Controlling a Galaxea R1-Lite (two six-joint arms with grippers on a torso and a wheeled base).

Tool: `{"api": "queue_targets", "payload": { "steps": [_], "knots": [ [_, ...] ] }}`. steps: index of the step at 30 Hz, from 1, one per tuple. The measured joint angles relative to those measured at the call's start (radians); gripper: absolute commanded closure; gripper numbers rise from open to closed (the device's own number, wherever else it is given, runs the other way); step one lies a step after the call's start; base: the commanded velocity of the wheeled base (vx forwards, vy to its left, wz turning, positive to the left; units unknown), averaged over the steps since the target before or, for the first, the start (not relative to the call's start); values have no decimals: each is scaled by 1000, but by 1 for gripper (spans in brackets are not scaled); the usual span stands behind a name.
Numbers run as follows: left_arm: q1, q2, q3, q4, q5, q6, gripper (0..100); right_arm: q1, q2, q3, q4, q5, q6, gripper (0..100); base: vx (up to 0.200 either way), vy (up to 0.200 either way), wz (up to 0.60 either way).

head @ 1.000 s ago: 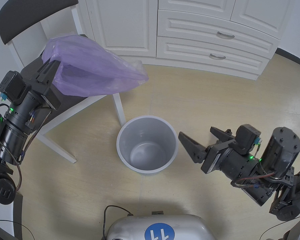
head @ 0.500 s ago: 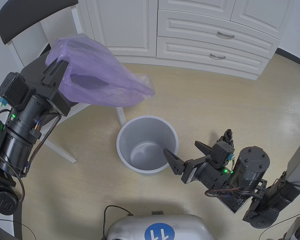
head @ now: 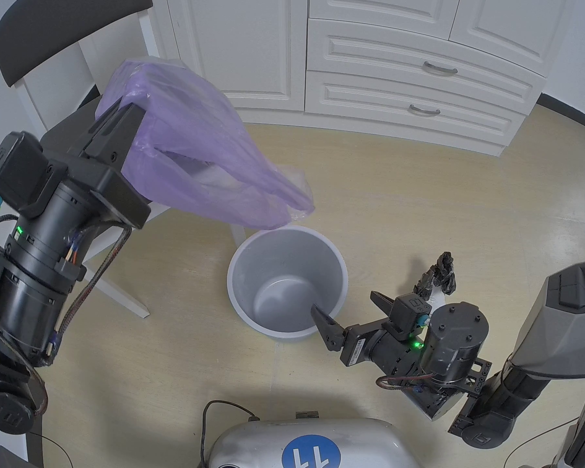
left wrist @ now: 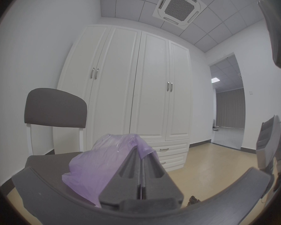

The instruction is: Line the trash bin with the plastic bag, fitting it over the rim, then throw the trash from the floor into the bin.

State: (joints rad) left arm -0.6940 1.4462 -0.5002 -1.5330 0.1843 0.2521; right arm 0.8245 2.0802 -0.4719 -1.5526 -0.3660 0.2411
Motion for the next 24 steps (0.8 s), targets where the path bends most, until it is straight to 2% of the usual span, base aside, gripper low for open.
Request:
{"api": "queue_targets", "payload": {
  "steps": [15, 24],
  "knots": [
    [-111, -43, 34, 1, 2, 4, 100, -24, 34, -47, 0, -25, 0, 0, 0, 0, 0],
    [-159, -46, 34, 1, 41, 5, 100, -10, 53, -49, -1, -26, 1, 0, 0, 0, 0]
  ]
}}
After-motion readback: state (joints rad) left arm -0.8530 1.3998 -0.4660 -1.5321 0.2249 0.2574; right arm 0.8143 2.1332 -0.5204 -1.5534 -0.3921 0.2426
